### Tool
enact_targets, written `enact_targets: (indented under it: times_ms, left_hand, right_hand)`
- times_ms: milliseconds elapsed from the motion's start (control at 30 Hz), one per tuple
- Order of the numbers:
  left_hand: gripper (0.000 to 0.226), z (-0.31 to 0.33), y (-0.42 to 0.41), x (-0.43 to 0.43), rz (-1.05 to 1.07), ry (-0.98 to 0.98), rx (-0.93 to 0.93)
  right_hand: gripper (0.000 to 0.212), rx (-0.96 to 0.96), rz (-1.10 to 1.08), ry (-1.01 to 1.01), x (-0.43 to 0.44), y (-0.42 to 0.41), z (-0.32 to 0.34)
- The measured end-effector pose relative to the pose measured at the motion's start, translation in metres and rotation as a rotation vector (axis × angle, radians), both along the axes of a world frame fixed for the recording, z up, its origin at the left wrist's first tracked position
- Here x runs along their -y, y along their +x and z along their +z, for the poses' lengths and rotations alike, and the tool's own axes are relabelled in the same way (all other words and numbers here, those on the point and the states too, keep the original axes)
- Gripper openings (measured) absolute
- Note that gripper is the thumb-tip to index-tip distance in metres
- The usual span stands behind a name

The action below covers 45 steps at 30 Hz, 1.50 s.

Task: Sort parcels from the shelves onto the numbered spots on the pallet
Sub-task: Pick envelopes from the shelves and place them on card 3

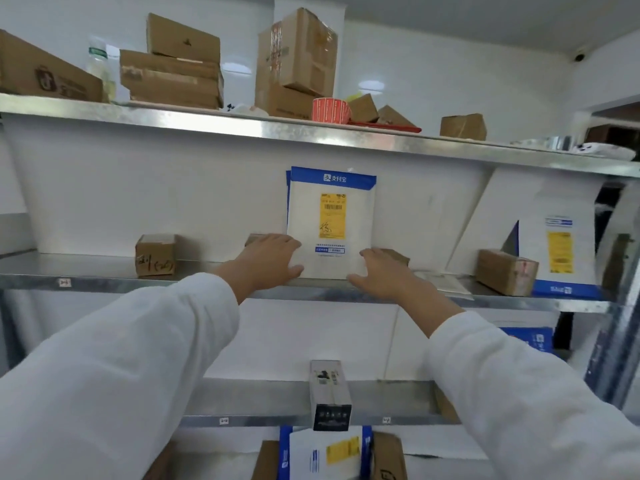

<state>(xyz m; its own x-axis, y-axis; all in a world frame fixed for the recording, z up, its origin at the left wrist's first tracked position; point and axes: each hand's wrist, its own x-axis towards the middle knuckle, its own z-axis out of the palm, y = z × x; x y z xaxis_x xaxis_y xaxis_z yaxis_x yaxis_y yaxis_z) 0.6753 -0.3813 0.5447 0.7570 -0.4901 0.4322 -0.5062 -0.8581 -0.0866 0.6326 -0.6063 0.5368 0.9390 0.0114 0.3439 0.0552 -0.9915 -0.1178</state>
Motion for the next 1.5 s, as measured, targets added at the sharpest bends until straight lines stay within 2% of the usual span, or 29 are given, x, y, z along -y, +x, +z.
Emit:
enact_targets:
  times_ms: [367, 500, 633, 700, 800, 833, 967, 1033, 1100, 1167, 1233, 1367, 1500]
  left_hand:
    - [0.058, 0.013, 0.11, 0.032, 0.002, -0.038, 0.071]
    - [0.054, 0.024, 0.168, 0.03, 0.075, -0.113, 0.088]
    - [0.053, 0.018, 0.214, 0.026, 0.146, -0.159, 0.151]
    - [0.055, 0.009, 0.236, 0.025, 0.163, -0.226, 0.116]
    - [0.059, -0.007, 0.264, 0.025, 0.149, -0.403, -0.048]
    - [0.057, -0.011, 0.271, 0.025, 0.134, -0.434, -0.084]
    - [0.043, -0.019, 0.284, 0.026, 0.102, -0.401, -0.119]
    - [0.044, -0.019, 0.289, 0.028, 0.114, -0.405, -0.143]
    - [0.045, -0.016, 0.289, 0.031, 0.109, -0.452, -0.214]
    - [0.039, -0.012, 0.287, 0.038, 0.055, -0.536, -0.316]
    - [0.031, -0.007, 0.283, 0.046, -0.011, -0.629, -0.369]
    - [0.017, -0.003, 0.283, 0.052, -0.073, -0.787, -0.335]
    - [0.017, -0.001, 0.28, 0.051, -0.063, -0.91, -0.3]
  right_hand:
    - [0.069, 0.005, -0.045, 0.107, 0.036, 0.099, 0.02]
    - [0.072, -0.026, -0.12, 0.156, 0.058, 0.149, 0.036]
    - [0.074, -0.029, -0.105, 0.284, 0.07, 0.198, 0.034]
    - [0.075, -0.037, -0.115, 0.295, 0.075, 0.22, 0.026]
    - [0.072, -0.008, -0.113, 0.344, 0.077, 0.245, 0.014]
    - [0.07, 0.025, -0.088, 0.436, 0.079, 0.253, 0.012]
    - [0.069, 0.123, -0.035, 1.097, 0.087, 0.279, 0.006]
    - [0.065, 0.07, -0.031, 1.193, 0.099, 0.289, 0.003]
    - [0.047, -0.068, 0.097, 1.179, 0.108, 0.293, -0.002]
    - [0.038, -0.123, 0.176, 1.129, 0.114, 0.295, -0.005]
    - [0.04, -0.074, 0.185, 1.131, 0.117, 0.297, -0.007]
    - [0.042, -0.027, 0.201, 1.164, 0.116, 0.301, -0.009]
    - [0.035, -0.01, 0.259, 1.15, 0.115, 0.299, -0.005]
